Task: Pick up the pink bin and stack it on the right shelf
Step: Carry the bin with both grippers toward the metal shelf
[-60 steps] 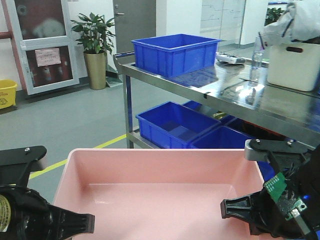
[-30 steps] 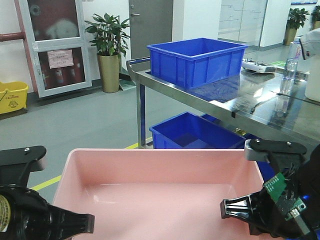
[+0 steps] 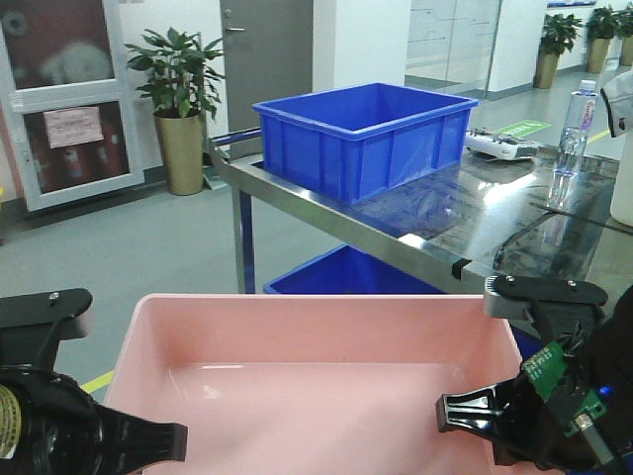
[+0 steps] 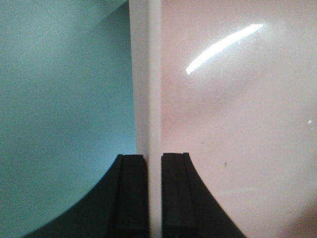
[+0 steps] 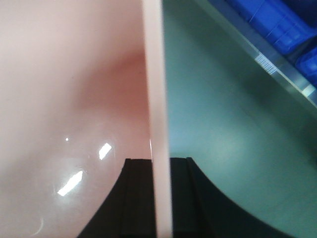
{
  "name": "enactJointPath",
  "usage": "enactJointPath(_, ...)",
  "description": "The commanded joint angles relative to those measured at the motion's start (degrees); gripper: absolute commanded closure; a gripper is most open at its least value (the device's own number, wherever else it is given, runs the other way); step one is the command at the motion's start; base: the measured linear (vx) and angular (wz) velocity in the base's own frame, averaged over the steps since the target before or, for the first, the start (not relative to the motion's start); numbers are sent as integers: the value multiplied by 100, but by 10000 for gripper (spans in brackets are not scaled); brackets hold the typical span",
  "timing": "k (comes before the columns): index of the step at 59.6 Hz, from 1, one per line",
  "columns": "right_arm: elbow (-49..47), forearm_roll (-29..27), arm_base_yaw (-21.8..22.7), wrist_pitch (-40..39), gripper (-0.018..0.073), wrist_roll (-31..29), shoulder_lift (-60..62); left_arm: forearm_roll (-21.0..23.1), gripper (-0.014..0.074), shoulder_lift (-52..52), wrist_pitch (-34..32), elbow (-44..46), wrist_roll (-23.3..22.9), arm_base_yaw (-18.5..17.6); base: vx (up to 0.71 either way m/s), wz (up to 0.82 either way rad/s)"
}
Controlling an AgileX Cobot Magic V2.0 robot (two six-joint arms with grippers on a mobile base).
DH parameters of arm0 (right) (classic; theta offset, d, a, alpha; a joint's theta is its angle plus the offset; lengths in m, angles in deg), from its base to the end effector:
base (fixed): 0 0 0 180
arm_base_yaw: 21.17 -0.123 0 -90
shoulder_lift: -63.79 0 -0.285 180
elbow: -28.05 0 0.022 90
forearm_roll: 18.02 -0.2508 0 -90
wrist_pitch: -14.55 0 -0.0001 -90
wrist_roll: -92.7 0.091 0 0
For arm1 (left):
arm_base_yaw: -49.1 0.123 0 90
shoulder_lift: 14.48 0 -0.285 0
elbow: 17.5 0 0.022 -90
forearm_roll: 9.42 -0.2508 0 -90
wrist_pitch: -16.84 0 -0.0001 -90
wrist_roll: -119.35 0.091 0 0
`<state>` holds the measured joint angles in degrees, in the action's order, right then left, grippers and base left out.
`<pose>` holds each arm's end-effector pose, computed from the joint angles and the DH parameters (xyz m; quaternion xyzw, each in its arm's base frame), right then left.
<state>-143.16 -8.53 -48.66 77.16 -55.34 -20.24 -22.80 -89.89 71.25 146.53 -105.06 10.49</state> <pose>0.2366 0.1081 0.3344 0.0164 0.9739 0.0358 0.2237 0.1909 -0.1305 0.3415 -0.0111 0.9499 -0.1109 0.2920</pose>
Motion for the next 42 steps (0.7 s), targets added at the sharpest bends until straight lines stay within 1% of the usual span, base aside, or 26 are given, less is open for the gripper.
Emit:
enactJointPath(1,-145,651,65,4,561,24,171,-325,471,196,-154,176,-40,13,39,-17)
enactJointPath(30,-145,651,65,4,561,24,171,-325,471,196,-154,176,-40,13,37,-17)
enactJointPath(42,-145,651,65,4,561,24,171,-325,471,196,-154,176,-40,13,33,-26)
